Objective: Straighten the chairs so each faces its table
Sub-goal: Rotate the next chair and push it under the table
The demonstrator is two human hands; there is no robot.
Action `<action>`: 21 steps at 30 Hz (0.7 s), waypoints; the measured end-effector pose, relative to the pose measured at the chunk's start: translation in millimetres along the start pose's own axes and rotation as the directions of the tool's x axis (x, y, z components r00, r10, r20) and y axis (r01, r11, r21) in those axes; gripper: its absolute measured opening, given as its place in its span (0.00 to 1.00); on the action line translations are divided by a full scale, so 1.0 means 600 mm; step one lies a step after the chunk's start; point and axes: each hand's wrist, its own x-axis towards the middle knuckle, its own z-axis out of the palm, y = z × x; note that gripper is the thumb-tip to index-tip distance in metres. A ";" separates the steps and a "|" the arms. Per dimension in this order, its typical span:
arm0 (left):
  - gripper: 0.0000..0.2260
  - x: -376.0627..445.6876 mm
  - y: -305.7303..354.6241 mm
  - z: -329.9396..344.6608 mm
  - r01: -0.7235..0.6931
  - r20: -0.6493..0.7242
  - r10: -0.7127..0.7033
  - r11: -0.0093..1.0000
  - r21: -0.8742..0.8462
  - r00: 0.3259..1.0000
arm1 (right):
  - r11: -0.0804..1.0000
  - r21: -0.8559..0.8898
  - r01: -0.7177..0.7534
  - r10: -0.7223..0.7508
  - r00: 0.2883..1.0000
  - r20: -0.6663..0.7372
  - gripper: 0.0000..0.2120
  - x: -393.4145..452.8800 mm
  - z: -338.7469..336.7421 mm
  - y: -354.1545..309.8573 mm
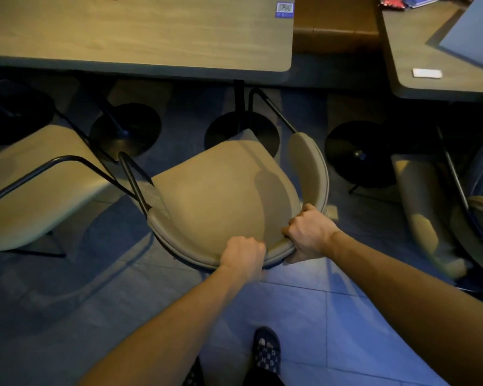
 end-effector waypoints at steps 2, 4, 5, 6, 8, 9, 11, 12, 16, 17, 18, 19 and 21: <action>0.17 -0.002 -0.005 0.004 -0.044 -0.030 0.045 0.998 0.040 0.999 | 1.000 0.012 -0.026 0.026 0.999 0.030 0.30 0.000 -0.004 -0.006; 0.18 -0.009 -0.015 0.013 -0.070 -0.040 0.072 0.996 0.062 0.997 | 0.999 0.021 -0.048 0.047 0.998 0.049 0.31 0.000 -0.006 -0.021; 0.18 -0.016 -0.021 0.019 -0.082 -0.037 0.085 0.994 0.072 0.996 | 0.998 0.025 -0.060 0.059 0.997 0.049 0.31 -0.002 -0.008 -0.033; 0.18 -0.024 -0.028 0.024 -0.101 -0.035 0.104 0.991 0.086 0.994 | 0.996 0.035 -0.076 0.074 0.996 0.051 0.30 -0.005 -0.009 -0.047; 0.19 -0.043 -0.045 0.035 -0.146 -0.027 0.150 0.981 0.126 0.988 | 0.990 0.075 -0.122 0.117 0.991 0.064 0.30 -0.013 -0.015 -0.083; 0.20 -0.054 -0.055 0.041 -0.169 -0.021 0.174 0.975 0.147 0.985 | 0.984 0.099 -0.146 0.139 0.987 0.075 0.30 -0.017 -0.020 -0.103; 0.20 -0.075 -0.075 0.056 -0.208 -0.009 0.212 0.963 0.169 0.977 | 0.972 0.139 -0.190 0.182 0.981 0.071 0.29 -0.023 -0.029 -0.146; 0.20 -0.086 -0.086 0.063 -0.224 0.002 0.227 0.958 0.181 0.974 | 0.963 0.166 -0.214 0.206 0.976 0.064 0.30 -0.025 -0.033 -0.168; 0.20 -0.121 -0.142 0.081 -0.266 0.047 0.263 0.936 0.232 0.964 | 0.916 0.281 -0.287 0.264 0.957 0.117 0.29 -0.011 -0.059 -0.251; 0.21 -0.127 -0.159 0.083 -0.267 0.056 0.262 0.934 0.237 0.964 | 0.909 0.294 -0.296 0.271 0.955 0.124 0.29 -0.003 -0.065 -0.266; 0.21 -0.131 -0.175 0.084 -0.265 0.063 0.257 0.933 0.243 0.964 | 0.906 0.302 -0.296 0.271 0.955 0.123 0.29 0.005 -0.071 -0.275; 0.21 -0.133 -0.191 0.084 -0.260 0.067 0.251 0.933 0.248 0.966 | 0.908 0.305 -0.287 0.265 0.958 0.112 0.28 0.012 -0.076 -0.278; 0.20 -0.133 -0.215 0.080 -0.257 0.077 0.245 0.933 0.251 0.966 | 0.920 0.296 -0.255 0.242 0.967 0.082 0.28 0.022 -0.079 -0.269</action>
